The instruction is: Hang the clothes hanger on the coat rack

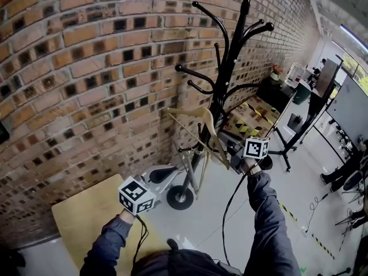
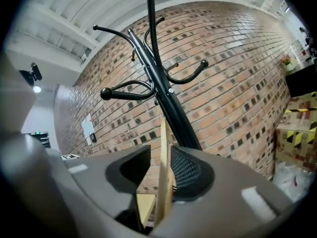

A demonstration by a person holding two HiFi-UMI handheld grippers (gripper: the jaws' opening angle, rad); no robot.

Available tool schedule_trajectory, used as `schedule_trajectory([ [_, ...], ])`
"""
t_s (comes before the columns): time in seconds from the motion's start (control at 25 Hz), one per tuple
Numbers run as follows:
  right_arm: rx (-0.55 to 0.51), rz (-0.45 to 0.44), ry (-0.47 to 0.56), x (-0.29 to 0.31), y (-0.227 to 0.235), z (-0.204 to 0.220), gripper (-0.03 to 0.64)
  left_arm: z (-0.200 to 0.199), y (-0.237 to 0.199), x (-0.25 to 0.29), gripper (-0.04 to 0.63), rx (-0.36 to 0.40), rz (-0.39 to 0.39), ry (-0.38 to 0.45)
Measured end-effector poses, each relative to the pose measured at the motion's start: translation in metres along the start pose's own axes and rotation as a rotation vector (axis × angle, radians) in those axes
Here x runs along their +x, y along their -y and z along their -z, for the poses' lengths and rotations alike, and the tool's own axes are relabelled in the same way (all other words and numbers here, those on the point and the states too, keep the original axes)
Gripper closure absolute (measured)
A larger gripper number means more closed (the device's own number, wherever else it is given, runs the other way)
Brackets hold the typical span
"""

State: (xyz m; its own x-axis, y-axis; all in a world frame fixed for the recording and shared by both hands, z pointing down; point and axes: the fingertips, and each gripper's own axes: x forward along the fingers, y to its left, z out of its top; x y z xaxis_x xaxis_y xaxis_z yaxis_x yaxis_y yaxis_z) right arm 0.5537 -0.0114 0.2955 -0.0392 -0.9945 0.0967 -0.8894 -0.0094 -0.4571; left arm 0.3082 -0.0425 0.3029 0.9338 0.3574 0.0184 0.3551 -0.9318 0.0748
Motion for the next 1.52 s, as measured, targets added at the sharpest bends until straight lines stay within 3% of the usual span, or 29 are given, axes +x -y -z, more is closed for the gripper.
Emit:
schedule_trajectory([
  [0.12, -0.057, 0.073, -0.005, -0.015, 0.003, 0.006, 0.488, 0.002, 0.003, 0.0, 0.594, 0.002, 0.002, -0.006],
  [0.28, -0.297, 0.223, 0.03, -0.045, -0.02, 0.002, 0.497, 0.009, 0.006, -0.003, 0.594, 0.006, 0.0, -0.02],
  [0.44, -0.471, 0.221, 0.053, -0.07, -0.092, 0.018, 0.497, 0.021, 0.002, -0.014, 0.594, -0.028, -0.019, -0.025],
  [0.6, -0.424, 0.212, 0.145, -0.09, -0.156, 0.053, 0.5, 0.028, 0.008, -0.03, 0.594, -0.05, -0.025, -0.019],
  [0.76, -0.435, 0.288, 0.178, -0.105, -0.198, 0.098, 0.505, 0.036, 0.019, -0.048, 0.594, -0.082, -0.027, -0.007],
  [0.88, -0.478, 0.343, 0.156, -0.112, -0.223, 0.133, 0.585, 0.046, 0.032, -0.062, 0.594, -0.105, -0.026, -0.001],
  [0.96, -0.462, 0.364, 0.159, -0.116, -0.236, 0.147, 0.6, 0.053, 0.041, -0.071, 0.594, -0.125, -0.018, 0.002],
  [1.52, -0.469, 0.45, 0.129, -0.124, -0.285, 0.185, 0.611, 0.08, 0.086, -0.115, 0.594, -0.154, 0.025, -0.005],
])
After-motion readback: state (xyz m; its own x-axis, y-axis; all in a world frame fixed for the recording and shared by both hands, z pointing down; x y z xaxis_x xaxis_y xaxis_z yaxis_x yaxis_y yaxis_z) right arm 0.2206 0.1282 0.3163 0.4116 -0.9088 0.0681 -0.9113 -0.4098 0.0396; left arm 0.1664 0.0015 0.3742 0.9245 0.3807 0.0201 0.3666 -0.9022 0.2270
